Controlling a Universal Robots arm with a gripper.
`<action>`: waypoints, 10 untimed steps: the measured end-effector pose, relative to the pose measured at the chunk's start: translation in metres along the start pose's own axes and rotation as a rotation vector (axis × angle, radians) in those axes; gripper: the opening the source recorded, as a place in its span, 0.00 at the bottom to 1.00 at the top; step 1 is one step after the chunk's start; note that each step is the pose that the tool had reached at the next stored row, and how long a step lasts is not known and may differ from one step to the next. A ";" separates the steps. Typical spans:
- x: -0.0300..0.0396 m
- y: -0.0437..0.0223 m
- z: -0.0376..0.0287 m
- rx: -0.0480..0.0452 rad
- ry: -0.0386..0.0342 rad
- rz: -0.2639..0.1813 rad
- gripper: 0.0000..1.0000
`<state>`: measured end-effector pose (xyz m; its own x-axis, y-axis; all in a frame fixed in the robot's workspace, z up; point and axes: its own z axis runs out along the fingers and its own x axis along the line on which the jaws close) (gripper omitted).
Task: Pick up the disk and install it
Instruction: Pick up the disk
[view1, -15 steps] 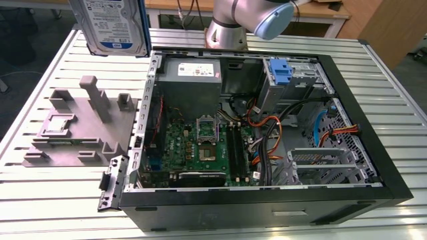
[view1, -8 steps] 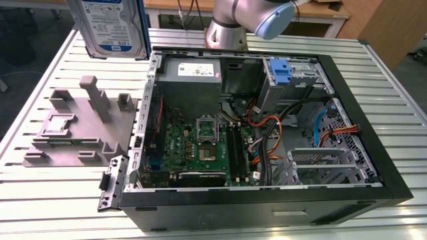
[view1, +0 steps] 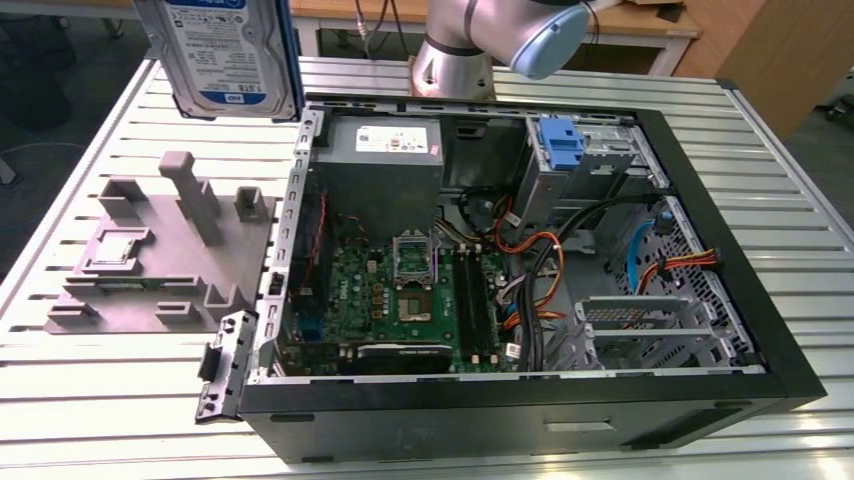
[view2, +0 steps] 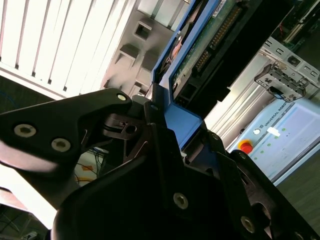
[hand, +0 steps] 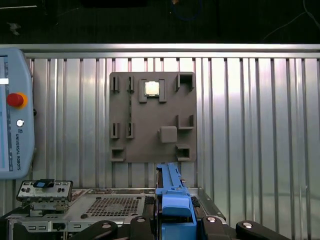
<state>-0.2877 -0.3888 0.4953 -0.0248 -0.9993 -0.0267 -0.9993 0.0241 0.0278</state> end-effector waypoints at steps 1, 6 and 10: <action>0.0000 -0.0010 -0.0001 -0.0001 0.0001 0.000 0.37; -0.0002 -0.0075 -0.0002 0.0000 0.0000 0.000 0.37; -0.0004 -0.0140 -0.0004 0.0001 -0.0001 0.000 0.37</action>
<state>-0.2738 -0.3887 0.4953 -0.0248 -0.9993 -0.0267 -0.9993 0.0241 0.0278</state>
